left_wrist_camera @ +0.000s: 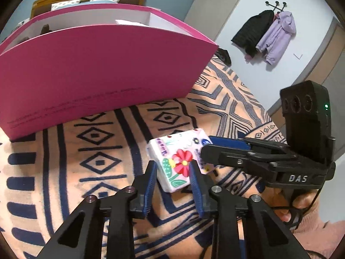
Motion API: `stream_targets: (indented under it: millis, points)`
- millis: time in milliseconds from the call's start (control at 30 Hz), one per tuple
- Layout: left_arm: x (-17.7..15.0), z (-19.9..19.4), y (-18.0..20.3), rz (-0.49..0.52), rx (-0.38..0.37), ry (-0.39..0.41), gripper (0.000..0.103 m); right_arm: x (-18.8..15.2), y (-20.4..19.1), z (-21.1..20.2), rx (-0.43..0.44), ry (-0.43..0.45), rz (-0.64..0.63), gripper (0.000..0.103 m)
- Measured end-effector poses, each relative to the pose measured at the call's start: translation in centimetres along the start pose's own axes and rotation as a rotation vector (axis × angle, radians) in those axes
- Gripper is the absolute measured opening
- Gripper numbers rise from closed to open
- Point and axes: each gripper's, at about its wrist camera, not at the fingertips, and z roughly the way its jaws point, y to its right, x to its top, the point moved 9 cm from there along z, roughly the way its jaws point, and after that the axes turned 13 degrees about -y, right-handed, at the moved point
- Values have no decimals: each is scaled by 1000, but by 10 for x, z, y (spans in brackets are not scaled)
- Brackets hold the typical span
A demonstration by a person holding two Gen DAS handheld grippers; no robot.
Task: Organize objects
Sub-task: 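Lift the floral tissue pack with the right tool toward the pink box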
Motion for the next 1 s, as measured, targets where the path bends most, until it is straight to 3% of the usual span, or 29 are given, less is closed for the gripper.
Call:
stream_targets:
  millis: [1000]
  points:
    - [6, -36, 1, 17, 46, 97, 30, 15, -29, -13, -54, 45, -82, 42]
